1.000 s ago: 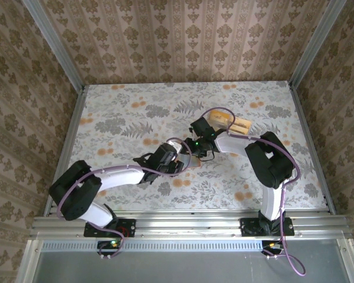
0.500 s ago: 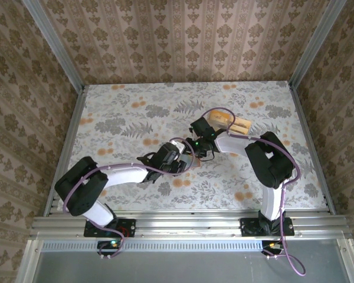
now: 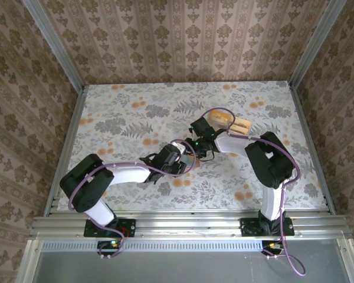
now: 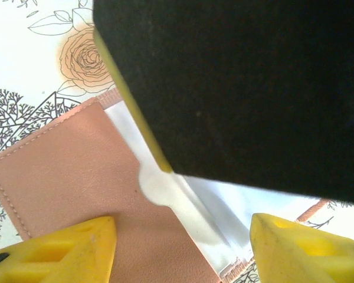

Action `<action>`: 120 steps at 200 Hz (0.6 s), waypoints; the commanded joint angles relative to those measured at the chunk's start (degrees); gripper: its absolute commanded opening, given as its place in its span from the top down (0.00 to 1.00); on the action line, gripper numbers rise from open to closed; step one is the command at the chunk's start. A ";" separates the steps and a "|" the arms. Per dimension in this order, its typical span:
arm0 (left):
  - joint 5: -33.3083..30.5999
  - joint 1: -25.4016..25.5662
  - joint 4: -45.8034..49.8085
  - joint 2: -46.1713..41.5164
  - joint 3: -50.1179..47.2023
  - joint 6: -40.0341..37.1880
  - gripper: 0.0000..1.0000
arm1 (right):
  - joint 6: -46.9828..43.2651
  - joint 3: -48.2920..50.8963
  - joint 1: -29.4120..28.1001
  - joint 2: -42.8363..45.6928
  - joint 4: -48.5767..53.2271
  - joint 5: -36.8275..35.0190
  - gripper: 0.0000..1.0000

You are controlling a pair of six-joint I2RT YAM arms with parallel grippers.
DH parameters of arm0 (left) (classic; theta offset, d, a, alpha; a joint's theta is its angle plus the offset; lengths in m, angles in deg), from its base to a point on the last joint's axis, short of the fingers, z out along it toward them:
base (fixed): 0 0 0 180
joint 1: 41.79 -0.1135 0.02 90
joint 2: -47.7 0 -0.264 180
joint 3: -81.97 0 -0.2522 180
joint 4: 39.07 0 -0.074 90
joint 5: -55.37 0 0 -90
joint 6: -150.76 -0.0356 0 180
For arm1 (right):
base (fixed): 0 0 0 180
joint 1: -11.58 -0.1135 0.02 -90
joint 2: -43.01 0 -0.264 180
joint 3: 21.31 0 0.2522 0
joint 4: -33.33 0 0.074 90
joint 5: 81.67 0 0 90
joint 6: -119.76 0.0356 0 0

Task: Put the credit cards into the card holder
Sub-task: Flip over the card slot on the card holder.

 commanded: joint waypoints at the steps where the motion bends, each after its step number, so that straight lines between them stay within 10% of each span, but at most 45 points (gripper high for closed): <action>1: -0.83 0.46 -1.04 0.81 -1.54 0.31 0.39 | -0.03 -1.08 0.97 2.20 2.41 0.60 0.49; 120: -0.78 0.46 -2.08 0.63 -2.53 0.81 0.40 | 0.85 0.72 2.05 3.28 0.86 1.60 0.43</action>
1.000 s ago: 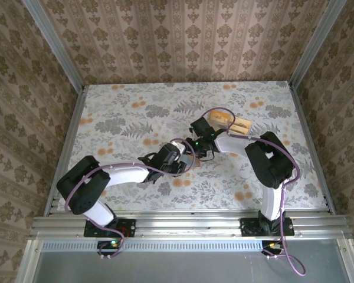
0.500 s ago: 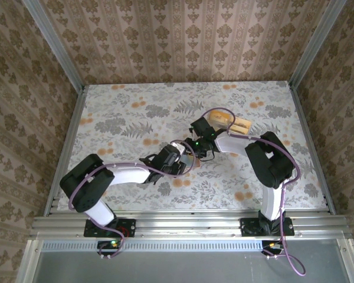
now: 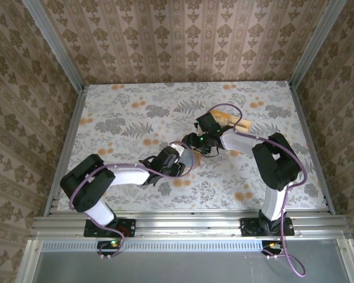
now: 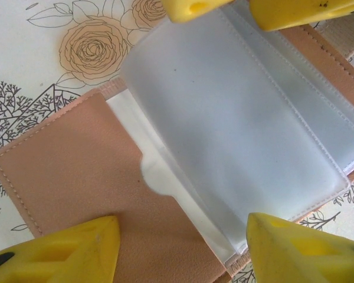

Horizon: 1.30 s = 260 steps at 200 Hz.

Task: Put the credit cards into the card holder
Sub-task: Flip over the card slot on the card holder.

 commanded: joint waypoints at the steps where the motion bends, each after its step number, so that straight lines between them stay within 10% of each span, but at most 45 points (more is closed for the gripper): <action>1: -0.52 0.24 0.81 0.57 -0.63 0.61 0.40 | 0.80 0.65 -0.45 0.00 -0.52 1.39 0.43; 135: -1.14 0.14 2.03 -2.65 -0.67 -0.14 0.39 | 4.13 0.43 -2.18 -2.99 -4.44 5.02 0.43; 260: -3.04 -4.96 2.91 -26.49 -10.23 4.90 0.21 | 4.84 -6.27 -5.97 -1.32 0.42 3.75 0.44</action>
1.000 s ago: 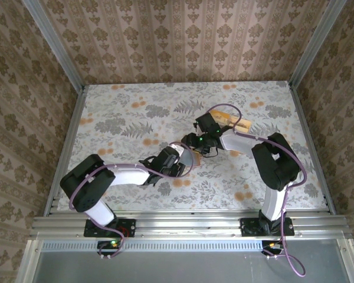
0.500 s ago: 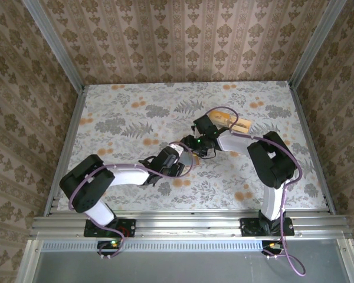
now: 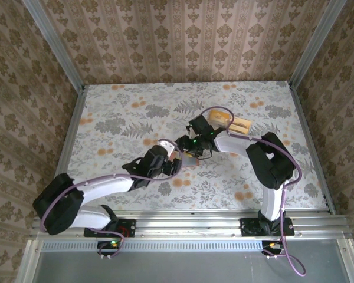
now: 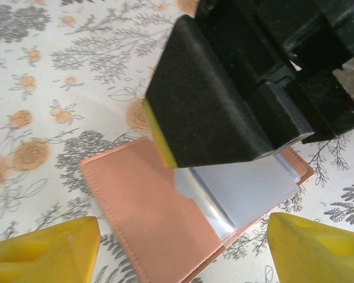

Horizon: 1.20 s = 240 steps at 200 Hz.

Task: Put the credit cards into the card holder
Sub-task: Flip over the card slot on the card holder.

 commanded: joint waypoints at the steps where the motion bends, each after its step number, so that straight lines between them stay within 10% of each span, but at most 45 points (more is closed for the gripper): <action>1: -1.27 -3.26 0.97 -5.14 -3.33 3.93 0.21 | 0.38 -3.68 -1.41 0.97 3.11 -0.56 0.44; 126: 3.52 -14.99 8.09 -11.38 -5.88 9.08 0.07 | 1.54 -13.31 -4.90 -11.99 3.81 0.13 0.44; 240: 7.58 -14.48 10.29 0.11 4.17 9.46 0.00 | -6.05 -5.25 1.68 5.96 8.77 -2.39 0.43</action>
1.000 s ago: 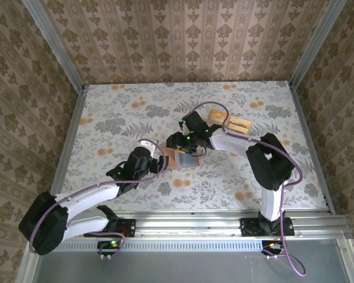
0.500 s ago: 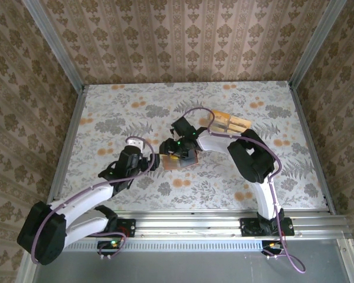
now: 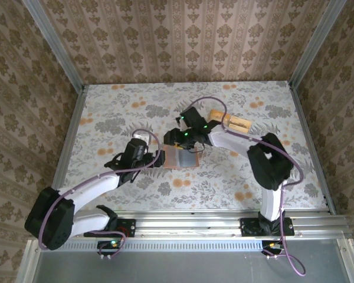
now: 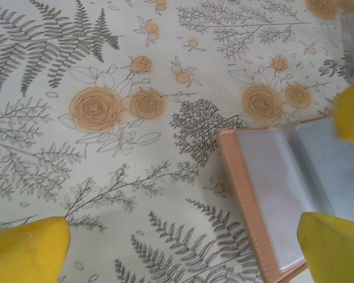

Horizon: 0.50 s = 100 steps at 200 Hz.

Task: Put the credit cards into the card holder
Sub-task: Flip over the card slot on the card holder, then rotate the storage box at the center of the table.

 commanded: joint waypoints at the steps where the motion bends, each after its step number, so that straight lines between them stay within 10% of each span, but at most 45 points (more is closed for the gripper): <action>1: 1.86 0.11 1.15 2.84 3.41 1.51 0.00 | -3.20 3.54 2.85 5.21 3.42 -2.05 0.43; 100: -2.88 3.13 8.28 12.48 9.86 3.71 0.00 | -23.66 7.12 17.32 15.55 21.40 -21.89 0.47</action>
